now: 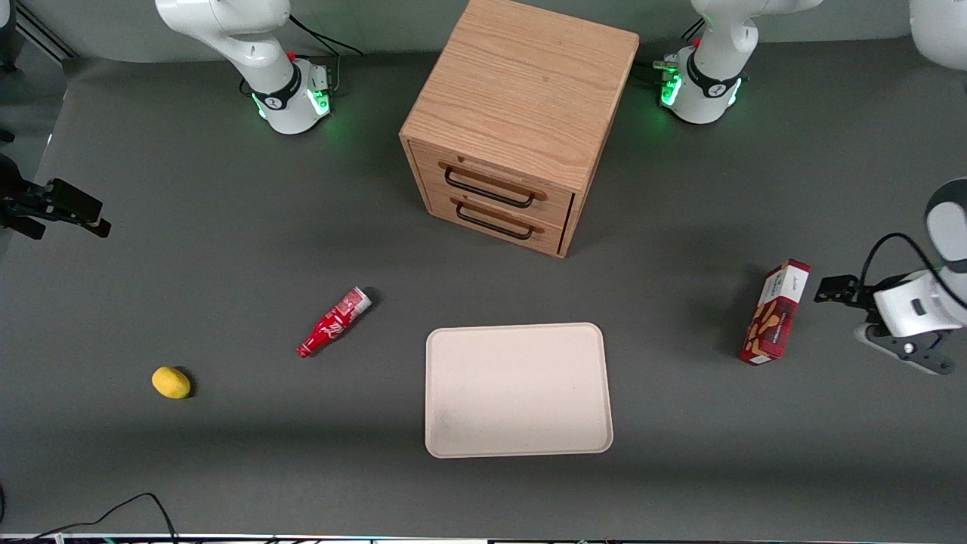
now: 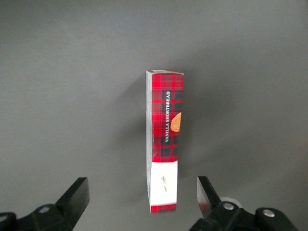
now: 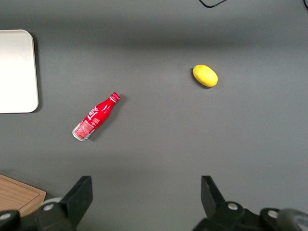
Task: Place red cookie box on tray
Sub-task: 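Move the open left gripper down over the red cookie box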
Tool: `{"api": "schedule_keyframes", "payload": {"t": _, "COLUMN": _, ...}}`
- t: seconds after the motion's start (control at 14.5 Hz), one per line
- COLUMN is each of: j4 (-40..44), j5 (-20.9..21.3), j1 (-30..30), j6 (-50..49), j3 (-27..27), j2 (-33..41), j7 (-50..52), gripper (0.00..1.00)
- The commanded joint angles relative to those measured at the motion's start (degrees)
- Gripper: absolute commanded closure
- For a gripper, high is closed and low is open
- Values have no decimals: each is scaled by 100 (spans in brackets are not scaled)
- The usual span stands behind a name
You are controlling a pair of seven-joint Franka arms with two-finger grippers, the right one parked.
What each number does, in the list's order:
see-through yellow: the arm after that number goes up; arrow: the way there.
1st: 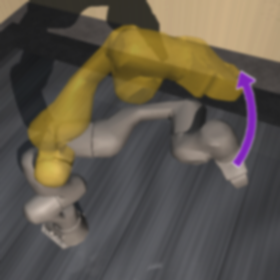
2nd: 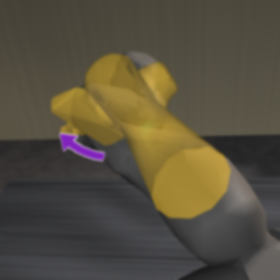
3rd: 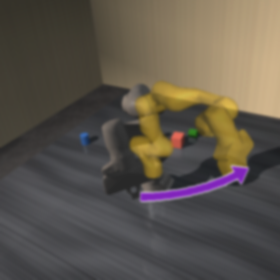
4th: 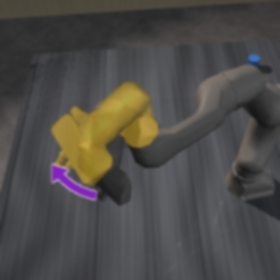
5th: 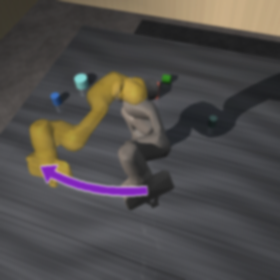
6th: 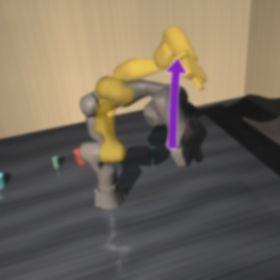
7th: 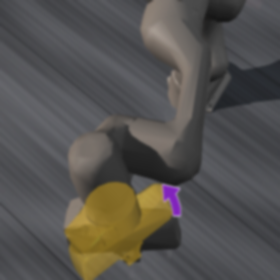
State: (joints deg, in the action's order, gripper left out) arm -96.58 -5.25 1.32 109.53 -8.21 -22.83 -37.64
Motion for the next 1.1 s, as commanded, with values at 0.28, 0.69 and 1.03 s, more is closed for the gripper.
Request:
{"api": "schedule_keyframes", "payload": {"t": 0.28, "j4": -1581, "j5": -380, "j1": -26, "j6": 1613, "j3": 38, "j2": 235, "j7": -367, "gripper": 0}}
{"api": "schedule_keyframes", "payload": {"t": 0.69, "j4": -1925, "j5": -582, "j1": -35, "j6": 2432, "j3": 170, "j2": -19, "j7": -367, "gripper": 0}}
{"api": "schedule_keyframes", "payload": {"t": 1.03, "j4": -1996, "j5": -582, "j1": -35, "j6": 2784, "j3": 197, "j2": -195, "j7": -367, "gripper": 0}}
